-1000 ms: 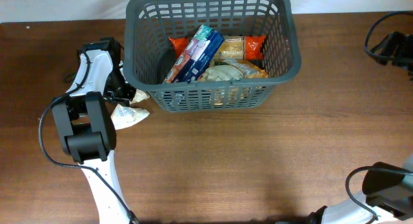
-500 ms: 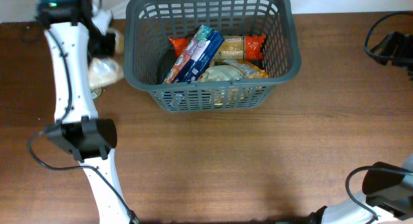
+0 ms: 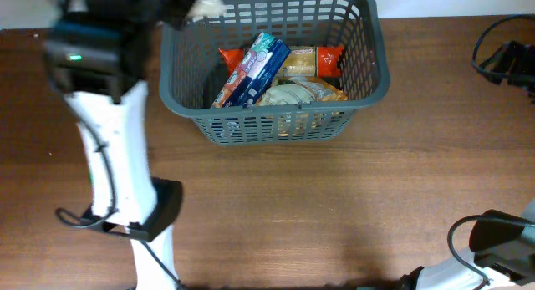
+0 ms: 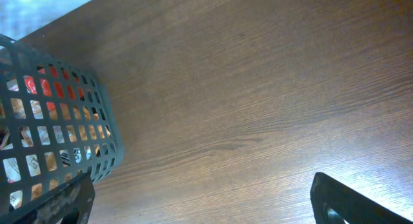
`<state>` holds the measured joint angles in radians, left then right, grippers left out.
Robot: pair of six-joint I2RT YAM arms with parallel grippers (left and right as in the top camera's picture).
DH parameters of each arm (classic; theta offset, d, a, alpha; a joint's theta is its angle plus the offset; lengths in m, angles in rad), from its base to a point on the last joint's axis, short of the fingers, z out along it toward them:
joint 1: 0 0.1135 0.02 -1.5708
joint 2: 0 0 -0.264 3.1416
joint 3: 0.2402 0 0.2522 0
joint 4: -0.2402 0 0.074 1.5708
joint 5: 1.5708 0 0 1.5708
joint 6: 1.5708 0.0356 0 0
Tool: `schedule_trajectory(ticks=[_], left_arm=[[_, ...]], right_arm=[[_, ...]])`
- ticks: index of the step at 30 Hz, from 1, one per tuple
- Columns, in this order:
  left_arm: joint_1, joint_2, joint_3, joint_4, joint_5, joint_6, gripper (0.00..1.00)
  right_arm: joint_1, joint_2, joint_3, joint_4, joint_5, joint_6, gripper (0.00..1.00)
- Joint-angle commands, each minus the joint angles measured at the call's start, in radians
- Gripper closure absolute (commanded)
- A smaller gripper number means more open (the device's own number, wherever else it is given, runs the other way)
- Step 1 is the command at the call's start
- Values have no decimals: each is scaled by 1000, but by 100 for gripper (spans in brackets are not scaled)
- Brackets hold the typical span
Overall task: Pack container
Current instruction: 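Lift the pouch with the left gripper and release it into the basket, then grasp the far green-lidded jar with the left gripper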
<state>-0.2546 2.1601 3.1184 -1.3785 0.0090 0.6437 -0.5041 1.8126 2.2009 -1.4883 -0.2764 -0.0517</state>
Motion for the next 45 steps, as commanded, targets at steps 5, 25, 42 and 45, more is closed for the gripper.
schedule_trajectory(ticks=[5, 25, 42, 45], left_arm=[[-182, 131, -200, 23, 66, 313, 98], [-230, 138, -346, 56, 178, 42, 1], [464, -110, -311, -135, 64, -633, 3], [559, -54, -346, -179, 92, -634, 6]], right_arm=[[0, -9, -6, 3, -11, 8, 1], [0, -9, -6, 3, -11, 8, 1], [0, -9, -6, 3, -11, 8, 1], [0, -9, -6, 3, -11, 8, 1]])
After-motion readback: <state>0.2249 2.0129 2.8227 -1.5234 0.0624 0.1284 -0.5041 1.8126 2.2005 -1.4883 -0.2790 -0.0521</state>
